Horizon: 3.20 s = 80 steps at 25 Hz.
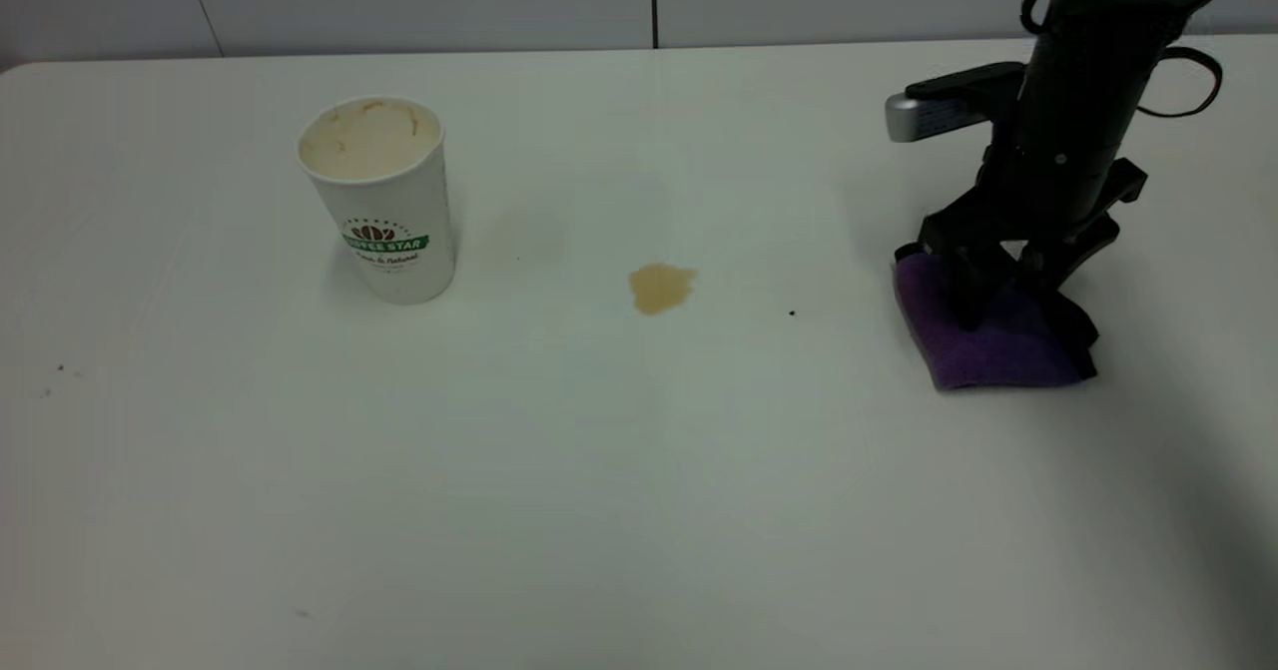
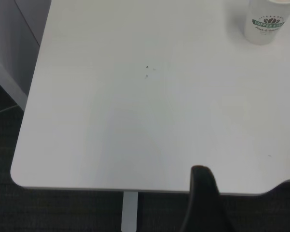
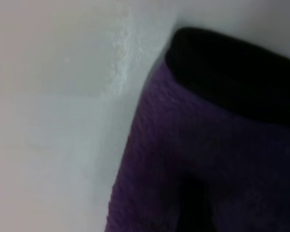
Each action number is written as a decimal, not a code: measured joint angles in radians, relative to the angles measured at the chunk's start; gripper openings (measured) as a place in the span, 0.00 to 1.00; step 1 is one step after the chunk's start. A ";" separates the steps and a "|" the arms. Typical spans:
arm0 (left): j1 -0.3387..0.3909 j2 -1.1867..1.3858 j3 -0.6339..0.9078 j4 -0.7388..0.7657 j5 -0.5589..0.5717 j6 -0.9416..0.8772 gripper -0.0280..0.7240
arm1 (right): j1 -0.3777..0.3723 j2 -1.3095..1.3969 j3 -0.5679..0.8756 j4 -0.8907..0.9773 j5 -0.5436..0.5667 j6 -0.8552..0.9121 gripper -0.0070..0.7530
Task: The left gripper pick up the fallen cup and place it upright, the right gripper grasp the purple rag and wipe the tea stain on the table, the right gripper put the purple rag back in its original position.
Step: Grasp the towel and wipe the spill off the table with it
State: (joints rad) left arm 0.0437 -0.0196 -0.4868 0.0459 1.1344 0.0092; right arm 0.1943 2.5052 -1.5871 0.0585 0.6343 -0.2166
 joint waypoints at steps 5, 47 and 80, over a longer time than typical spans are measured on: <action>0.000 0.000 0.000 0.000 0.000 0.000 0.73 | 0.000 0.009 -0.006 -0.003 0.000 0.016 0.48; 0.000 0.000 0.000 0.000 0.000 0.000 0.73 | 0.462 0.322 -0.718 0.078 0.412 -0.048 0.08; 0.000 0.000 0.000 0.000 0.000 0.000 0.73 | -0.049 0.322 -0.719 -0.007 0.558 0.033 0.14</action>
State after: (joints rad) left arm 0.0437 -0.0196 -0.4868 0.0459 1.1344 0.0092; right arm 0.1453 2.8268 -2.3065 0.0519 1.1922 -0.1839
